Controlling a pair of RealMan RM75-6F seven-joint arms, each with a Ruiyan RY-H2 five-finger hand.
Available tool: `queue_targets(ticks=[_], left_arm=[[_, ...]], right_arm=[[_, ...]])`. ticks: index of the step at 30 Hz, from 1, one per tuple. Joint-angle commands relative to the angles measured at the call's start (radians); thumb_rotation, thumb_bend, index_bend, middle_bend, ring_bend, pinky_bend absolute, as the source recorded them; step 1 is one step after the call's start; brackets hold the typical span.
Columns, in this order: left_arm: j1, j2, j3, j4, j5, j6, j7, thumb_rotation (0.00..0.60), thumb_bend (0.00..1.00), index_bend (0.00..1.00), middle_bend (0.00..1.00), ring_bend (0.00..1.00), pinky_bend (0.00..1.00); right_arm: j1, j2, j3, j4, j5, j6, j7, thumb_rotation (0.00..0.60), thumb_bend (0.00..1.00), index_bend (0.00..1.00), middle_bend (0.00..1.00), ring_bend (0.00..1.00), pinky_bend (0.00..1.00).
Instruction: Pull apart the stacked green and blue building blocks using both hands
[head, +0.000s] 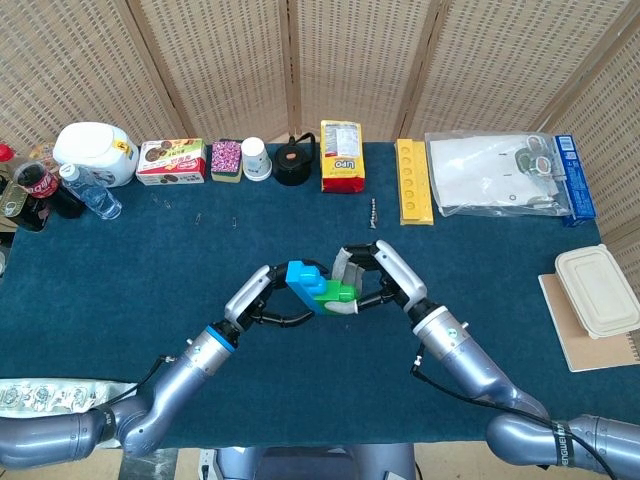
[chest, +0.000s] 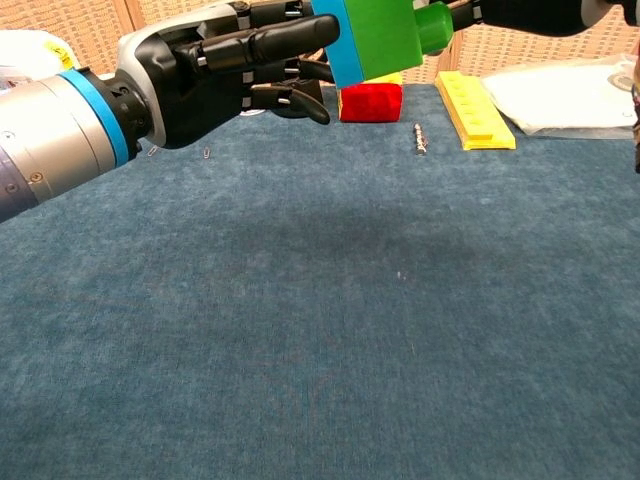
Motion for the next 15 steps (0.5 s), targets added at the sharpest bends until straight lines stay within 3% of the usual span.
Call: queue_targets(ticks=[1, 15], left_arm=[[-0.003, -0.005, -0.003, 0.0, -0.007, 0.002, 0.003, 0.502, 0.34, 0.43, 0.3, 0.3, 0.44], [-0.016, -0.016, -0.008, -0.011, -0.013, 0.003, 0.001, 0.527, 0.42, 0.51, 0.3, 0.3, 0.44]], right_arm=[[-0.002, 0.001, 0.002, -0.001, -0.002, -0.001, 0.001, 0.6, 0.04, 0.69, 0.62, 0.64, 0.66], [-0.01, 0.02, 0.015, -0.019, 0.001, -0.017, 0.028, 0.6, 0.04, 0.69, 0.62, 0.64, 0.66]])
